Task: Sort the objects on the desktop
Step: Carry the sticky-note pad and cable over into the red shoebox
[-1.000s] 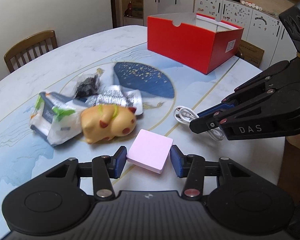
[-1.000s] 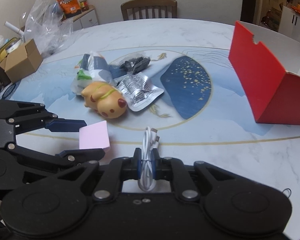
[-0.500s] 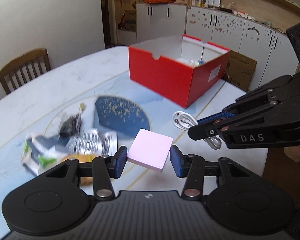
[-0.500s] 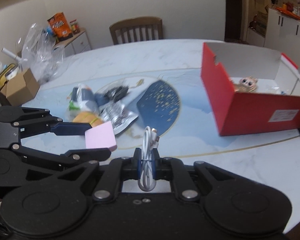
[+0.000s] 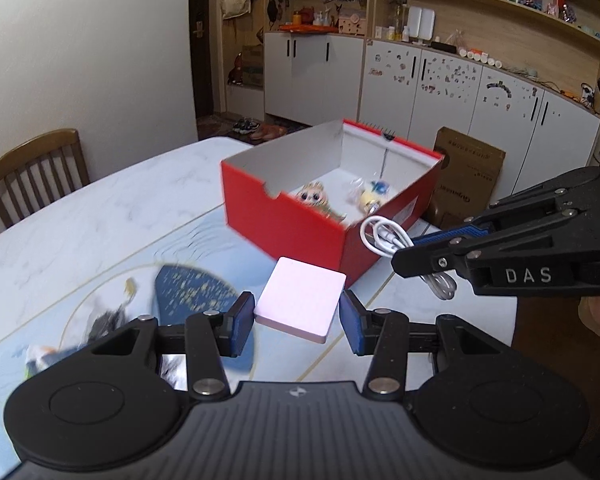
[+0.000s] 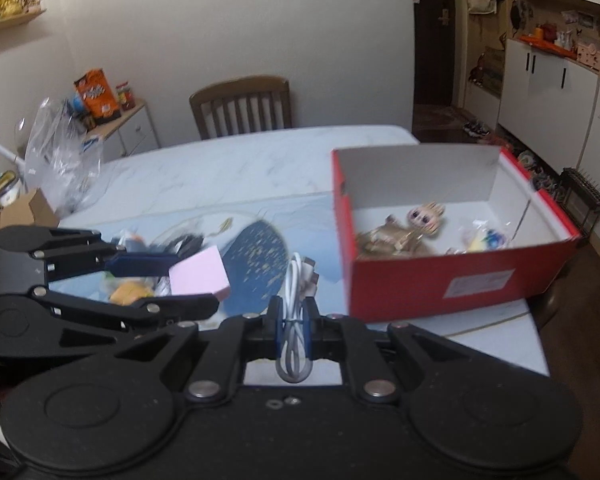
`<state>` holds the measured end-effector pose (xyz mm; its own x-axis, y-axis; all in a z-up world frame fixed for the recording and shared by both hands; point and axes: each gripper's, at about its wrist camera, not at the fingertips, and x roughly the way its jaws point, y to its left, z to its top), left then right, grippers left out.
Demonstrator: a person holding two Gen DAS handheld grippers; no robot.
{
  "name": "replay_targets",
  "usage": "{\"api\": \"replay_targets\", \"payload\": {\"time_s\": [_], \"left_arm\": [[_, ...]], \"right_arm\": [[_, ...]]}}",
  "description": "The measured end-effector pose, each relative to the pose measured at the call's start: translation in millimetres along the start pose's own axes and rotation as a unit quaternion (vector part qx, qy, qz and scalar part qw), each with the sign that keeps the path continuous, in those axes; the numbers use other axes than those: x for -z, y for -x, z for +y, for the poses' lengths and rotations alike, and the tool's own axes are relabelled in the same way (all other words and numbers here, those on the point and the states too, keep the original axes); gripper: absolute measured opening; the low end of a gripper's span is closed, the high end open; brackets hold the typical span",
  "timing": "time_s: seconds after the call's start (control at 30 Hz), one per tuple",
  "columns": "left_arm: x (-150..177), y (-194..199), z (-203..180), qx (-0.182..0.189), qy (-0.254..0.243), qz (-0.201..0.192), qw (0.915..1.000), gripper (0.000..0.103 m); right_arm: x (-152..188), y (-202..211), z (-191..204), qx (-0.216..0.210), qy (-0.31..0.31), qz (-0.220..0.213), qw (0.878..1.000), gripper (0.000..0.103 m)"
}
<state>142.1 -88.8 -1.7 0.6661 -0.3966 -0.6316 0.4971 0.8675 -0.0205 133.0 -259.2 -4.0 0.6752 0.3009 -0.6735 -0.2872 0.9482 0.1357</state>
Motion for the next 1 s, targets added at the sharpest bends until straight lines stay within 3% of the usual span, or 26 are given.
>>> {"api": "replay_targets", "payload": {"time_s": [0.57, 1.0], "left_arm": [[-57.6, -51.7, -48.1, 0.004, -0.018, -0.018, 0.9997, 0.044], [-94.2, -106.8, -60.8, -0.015, -0.030, -0.004, 0.9994, 0.044]], "right_arm": [[-28.0, 6.5, -87.2, 0.011, -0.016, -0.032, 0.999, 0.009], [-58.3, -27.7, -142.9, 0.017, -0.007, -0.023, 1.000, 0.009]]}}
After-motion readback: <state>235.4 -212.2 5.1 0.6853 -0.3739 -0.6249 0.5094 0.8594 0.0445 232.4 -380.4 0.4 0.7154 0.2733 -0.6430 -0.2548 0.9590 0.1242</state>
